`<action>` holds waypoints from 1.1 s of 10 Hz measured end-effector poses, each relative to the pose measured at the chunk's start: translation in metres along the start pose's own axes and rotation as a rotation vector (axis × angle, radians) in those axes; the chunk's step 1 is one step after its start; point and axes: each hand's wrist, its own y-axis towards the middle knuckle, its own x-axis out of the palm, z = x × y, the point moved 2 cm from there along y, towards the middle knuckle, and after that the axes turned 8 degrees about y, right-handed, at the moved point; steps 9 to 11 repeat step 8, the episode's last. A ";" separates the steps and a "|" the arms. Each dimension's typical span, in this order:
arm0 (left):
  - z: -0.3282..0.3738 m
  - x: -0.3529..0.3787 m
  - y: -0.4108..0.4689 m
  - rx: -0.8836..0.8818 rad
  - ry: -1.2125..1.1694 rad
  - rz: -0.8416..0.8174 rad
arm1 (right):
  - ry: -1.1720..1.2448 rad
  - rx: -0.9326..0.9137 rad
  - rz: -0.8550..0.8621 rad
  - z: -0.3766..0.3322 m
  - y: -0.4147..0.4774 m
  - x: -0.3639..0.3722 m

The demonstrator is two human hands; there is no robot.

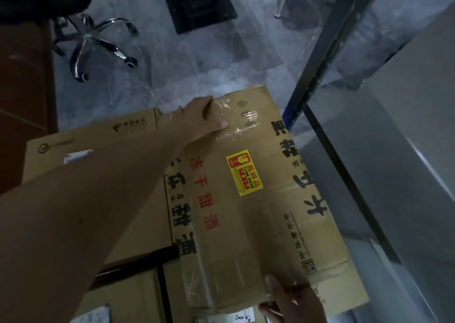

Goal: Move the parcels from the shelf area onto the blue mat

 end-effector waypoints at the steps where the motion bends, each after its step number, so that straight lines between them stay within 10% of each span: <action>1: -0.005 0.021 -0.017 0.024 0.096 0.029 | 0.009 0.030 0.013 0.000 0.000 0.000; 5: -0.006 0.058 -0.103 0.050 0.120 0.079 | -0.212 0.024 0.017 -0.018 -0.019 -0.008; 8: 0.051 0.015 -0.215 0.001 -0.295 -0.037 | -0.788 -0.488 -0.005 -0.073 -0.088 -0.043; 11: 0.051 0.015 -0.215 0.001 -0.295 -0.037 | -0.788 -0.488 -0.005 -0.073 -0.088 -0.043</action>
